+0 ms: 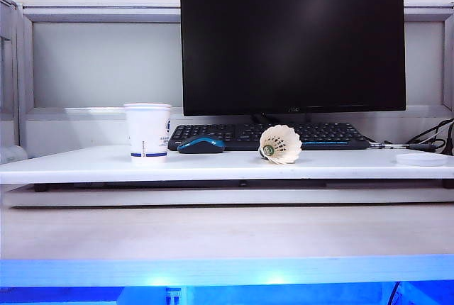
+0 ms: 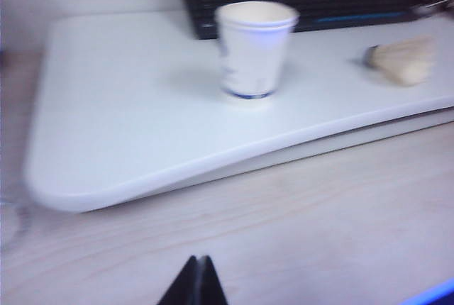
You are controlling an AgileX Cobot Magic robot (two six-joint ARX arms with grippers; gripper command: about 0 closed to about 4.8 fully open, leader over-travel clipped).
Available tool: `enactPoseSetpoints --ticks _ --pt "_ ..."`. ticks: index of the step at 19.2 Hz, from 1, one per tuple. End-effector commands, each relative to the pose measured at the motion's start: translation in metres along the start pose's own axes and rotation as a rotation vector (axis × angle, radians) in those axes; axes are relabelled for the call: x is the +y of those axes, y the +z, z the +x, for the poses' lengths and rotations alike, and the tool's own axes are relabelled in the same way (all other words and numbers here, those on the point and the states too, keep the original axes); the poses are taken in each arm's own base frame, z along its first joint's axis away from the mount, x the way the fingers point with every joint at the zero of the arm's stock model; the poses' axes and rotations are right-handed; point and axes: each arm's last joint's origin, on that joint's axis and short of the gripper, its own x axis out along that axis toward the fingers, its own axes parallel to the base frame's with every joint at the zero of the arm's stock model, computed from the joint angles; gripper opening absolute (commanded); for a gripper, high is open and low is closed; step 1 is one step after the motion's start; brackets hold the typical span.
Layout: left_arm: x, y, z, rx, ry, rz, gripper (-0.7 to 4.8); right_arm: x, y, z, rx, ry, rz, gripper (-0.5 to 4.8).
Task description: Pick up the badminton from the table and put it into the white paper cup.
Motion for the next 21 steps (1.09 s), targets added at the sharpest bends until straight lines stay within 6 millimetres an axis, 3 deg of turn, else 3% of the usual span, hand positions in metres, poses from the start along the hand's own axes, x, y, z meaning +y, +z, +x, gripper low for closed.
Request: enactPoseSetpoints --ticks 1,6,9,10,13,15,18,21 --pt "-0.003 -0.001 0.0 0.019 -0.098 -0.035 -0.06 0.004 0.013 -0.006 0.021 0.031 0.02 0.59" --pt "-0.005 -0.001 -0.001 0.022 -0.18 -0.093 -0.06 0.013 0.047 -0.004 0.093 0.134 0.132 0.83" --pt "-0.006 -0.001 -0.001 0.023 -0.197 -0.097 -0.06 0.018 0.066 0.01 0.172 0.226 0.221 1.6" --pt "-0.006 -0.001 -0.001 0.023 -0.197 -0.099 -0.06 0.02 0.074 0.019 0.217 0.268 0.26 2.14" --pt "-0.006 -0.001 -0.001 0.026 -0.197 -0.122 -0.06 0.023 0.088 0.039 0.306 0.316 0.363 3.09" --pt "-0.006 -0.001 -0.001 0.026 -0.197 -0.122 -0.06 0.022 0.091 0.048 0.335 0.311 0.395 3.21" --pt "-0.006 -0.001 -0.001 0.026 -0.197 -0.122 -0.06 0.02 0.086 0.082 0.432 0.332 0.56 4.04" --pt "-0.006 -0.001 -0.001 0.026 -0.197 -0.122 -0.06 0.017 0.079 0.111 0.489 0.376 0.721 4.18"
